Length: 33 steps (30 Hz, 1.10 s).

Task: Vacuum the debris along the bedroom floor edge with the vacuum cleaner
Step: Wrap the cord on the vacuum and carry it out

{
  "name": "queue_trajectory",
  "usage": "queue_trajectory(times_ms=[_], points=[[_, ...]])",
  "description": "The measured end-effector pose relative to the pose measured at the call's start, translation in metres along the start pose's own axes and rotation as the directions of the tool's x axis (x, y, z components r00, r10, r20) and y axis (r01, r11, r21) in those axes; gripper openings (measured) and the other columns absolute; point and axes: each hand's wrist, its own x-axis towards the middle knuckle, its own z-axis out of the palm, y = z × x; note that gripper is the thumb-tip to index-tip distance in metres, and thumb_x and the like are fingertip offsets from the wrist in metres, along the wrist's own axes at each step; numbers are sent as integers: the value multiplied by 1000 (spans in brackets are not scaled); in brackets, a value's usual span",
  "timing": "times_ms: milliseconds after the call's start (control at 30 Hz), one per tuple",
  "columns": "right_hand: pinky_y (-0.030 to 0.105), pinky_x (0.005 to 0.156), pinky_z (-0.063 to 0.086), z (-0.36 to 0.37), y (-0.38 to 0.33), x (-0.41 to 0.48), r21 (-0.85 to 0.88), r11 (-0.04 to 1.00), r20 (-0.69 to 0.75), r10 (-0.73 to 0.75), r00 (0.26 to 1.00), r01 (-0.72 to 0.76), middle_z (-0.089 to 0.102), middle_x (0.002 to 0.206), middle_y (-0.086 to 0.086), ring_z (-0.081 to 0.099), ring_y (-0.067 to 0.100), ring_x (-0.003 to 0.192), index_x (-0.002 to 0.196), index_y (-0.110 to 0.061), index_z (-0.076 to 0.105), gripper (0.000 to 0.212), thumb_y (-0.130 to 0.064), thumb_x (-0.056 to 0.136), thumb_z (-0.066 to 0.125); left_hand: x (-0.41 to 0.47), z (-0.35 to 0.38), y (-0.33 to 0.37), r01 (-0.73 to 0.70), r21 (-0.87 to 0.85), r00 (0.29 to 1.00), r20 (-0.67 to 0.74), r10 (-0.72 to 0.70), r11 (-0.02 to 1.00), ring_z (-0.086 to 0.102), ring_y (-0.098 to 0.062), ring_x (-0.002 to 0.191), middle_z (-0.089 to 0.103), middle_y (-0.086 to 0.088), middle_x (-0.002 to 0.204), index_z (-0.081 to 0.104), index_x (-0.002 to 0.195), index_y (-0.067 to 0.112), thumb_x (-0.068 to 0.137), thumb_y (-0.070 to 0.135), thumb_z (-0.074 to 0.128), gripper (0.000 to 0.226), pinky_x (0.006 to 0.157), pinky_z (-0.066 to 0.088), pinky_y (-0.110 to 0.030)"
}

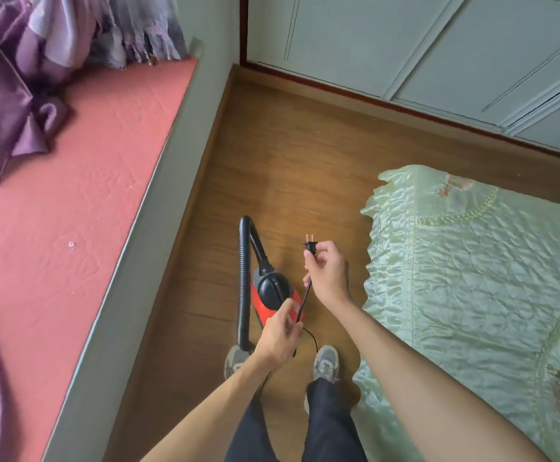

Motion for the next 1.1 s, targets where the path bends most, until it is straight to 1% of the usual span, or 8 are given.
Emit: queue_trajectory(times_ms=[67,133,267,467,600,700,1000,1100], points=[[28,47,53,8,5,5,-17,1000,46,6,999,-6,66,72,6,62,15,45,102,-9,54,11,-16,97,60,1,1,-8,24,-5,1000,-14,-24,1000,53,-9,58,54,8,67,45,104,17,97,5,53,16,62,47,-24],[32,47,55,12,10,11,-21,1000,88,15,996,-13,66,70,4,63,16,46,102,-10,54,10,-16,97,60,3,4,-13,47,-19,998,-36,-48,999,56,-14,63,56,6,68,45,104,16,97,5,52,15,65,48,-22],[37,48,56,16,24,26,-32,999,160,21,987,-17,66,68,3,64,17,46,99,-13,53,8,-16,97,60,10,18,-15,98,-46,991,-91,-102,994,51,-7,58,55,8,67,46,106,17,98,5,52,16,63,47,-17],[36,46,55,19,67,50,-30,999,320,40,947,-31,64,65,3,62,15,44,98,-11,52,9,-15,97,61,22,67,-25,197,-144,953,-204,-224,970,48,-7,55,61,-9,67,45,104,21,95,6,53,19,64,48,-27],[31,43,51,17,117,59,-45,999,403,41,914,-25,65,63,4,62,15,44,95,-14,52,9,-16,97,61,32,116,-41,272,-201,921,-231,-315,941,49,-1,52,59,7,67,46,108,23,97,6,52,22,59,47,-24],[34,44,53,22,157,72,-58,998,456,56,888,-33,65,63,4,63,17,44,91,-16,52,11,-17,96,62,49,155,-59,312,-235,889,-268,-371,920,47,-4,53,63,-1,70,46,108,26,97,8,53,22,62,48,-32],[34,48,53,75,262,94,-76,997,507,35,861,4,64,62,6,64,19,46,96,-12,55,10,-18,96,62,93,219,-140,407,-343,825,-261,-502,847,47,-5,49,65,-12,75,47,112,20,100,8,51,17,56,47,-27],[34,49,54,105,291,105,-86,996,514,28,857,19,64,65,3,65,16,48,95,-15,56,9,-21,95,63,110,223,-178,408,-327,820,-280,-500,852,44,-6,50,61,-4,69,46,109,25,100,10,52,18,58,43,-29]])
